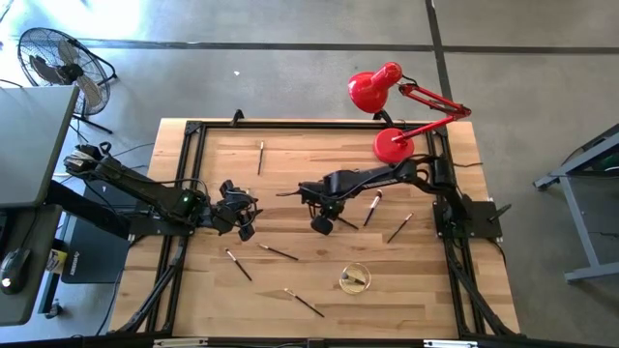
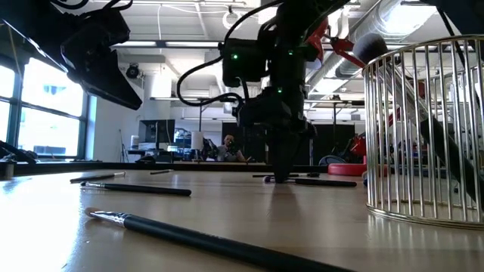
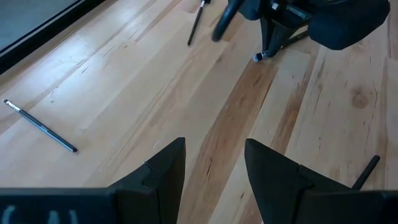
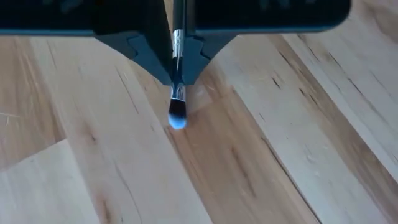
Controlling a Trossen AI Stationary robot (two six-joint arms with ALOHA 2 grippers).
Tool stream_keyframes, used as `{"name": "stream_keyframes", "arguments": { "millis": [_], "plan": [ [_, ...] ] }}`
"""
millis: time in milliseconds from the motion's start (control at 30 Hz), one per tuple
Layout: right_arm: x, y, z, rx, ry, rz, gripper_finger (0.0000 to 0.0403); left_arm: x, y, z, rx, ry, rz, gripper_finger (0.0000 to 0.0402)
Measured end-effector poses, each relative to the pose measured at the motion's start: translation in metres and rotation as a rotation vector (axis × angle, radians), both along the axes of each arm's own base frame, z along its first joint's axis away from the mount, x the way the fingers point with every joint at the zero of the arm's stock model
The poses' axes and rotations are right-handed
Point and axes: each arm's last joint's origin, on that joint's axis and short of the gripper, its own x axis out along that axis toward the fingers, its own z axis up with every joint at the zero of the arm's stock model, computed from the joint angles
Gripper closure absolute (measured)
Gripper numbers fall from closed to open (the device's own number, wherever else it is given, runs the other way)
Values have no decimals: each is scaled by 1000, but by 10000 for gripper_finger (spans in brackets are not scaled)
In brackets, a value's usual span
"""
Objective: Pick & Place Makeup Brushes
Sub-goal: Put the eyeshadow brush into the gold makeup holder
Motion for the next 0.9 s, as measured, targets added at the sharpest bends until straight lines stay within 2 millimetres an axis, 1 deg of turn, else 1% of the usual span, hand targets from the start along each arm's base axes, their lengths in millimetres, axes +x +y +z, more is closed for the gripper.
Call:
{"name": "stream_keyframes", "arguments": {
  "millis": [100,200,267,367,500,633,700,800,900],
  "plan": [
    [-2,1,-2,-2,1,-3,382,0,0,0,0,0,0,239],
    [-3,1,3,-8,-21,-4,384,0,0,0,0,0,0,239],
    [-4,2,14,-27,-53,-4,393,0,0,0,0,0,0,239],
    [-9,2,32,-62,-87,-8,396,0,0,0,-1,-1,1,239],
    [-16,5,71,-152,-207,-31,400,0,0,0,-2,-1,1,239],
    [-30,16,95,-258,-264,-45,402,0,0,0,-2,-1,2,239],
    [-40,25,115,-310,-340,-62,402,0,0,0,-2,-2,2,239],
    [-62,39,139,-361,-462,-96,402,0,0,0,-1,-2,3,239],
    [-85,49,150,-351,-553,-112,402,0,0,0,-1,-3,3,239]
  ]
}}
